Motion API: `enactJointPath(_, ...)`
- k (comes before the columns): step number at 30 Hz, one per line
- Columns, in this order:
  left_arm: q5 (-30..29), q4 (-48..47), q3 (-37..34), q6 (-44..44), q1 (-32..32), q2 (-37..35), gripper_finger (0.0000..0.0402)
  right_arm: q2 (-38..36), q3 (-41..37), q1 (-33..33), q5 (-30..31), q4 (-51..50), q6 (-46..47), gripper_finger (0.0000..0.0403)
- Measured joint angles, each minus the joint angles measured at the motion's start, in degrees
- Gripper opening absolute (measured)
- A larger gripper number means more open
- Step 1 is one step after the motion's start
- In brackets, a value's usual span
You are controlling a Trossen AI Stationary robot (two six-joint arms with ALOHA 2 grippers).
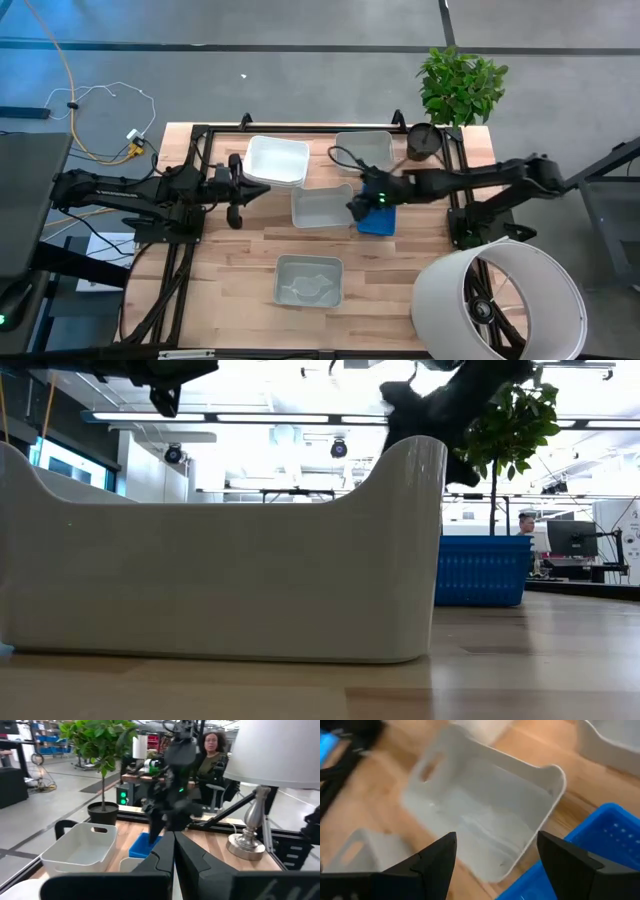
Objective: Stack baskets by color
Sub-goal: Stack the center gray bin into the top right gray bin
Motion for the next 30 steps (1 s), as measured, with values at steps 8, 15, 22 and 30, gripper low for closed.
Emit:
enactJointPath(8, 0.46, 0.02, 0.0, -0.02, 0.0, 0.0, 0.0, 13.73, 10.09, -1.6, -3.4, -7.07, 4.66, 0.0263)
enactJointPath(15, 0.44, 0.02, 0.0, -0.33, 0.0, 0.0, 0.0, 17.68, 14.44, -1.6, -2.77, -10.91, 0.98, 0.0263)
enactJointPath(22, 0.44, 0.04, 0.0, -0.47, 0.0, 0.0, 0.0, 17.38, 21.32, -1.6, 3.64, -19.91, -1.84, 0.0263)
enactJointPath(30, 1.36, 0.04, 0.0, -0.47, 0.0, -0.02, 0.0, 18.94, 19.22, -1.98, 6.37, -22.11, 1.02, 0.0263)
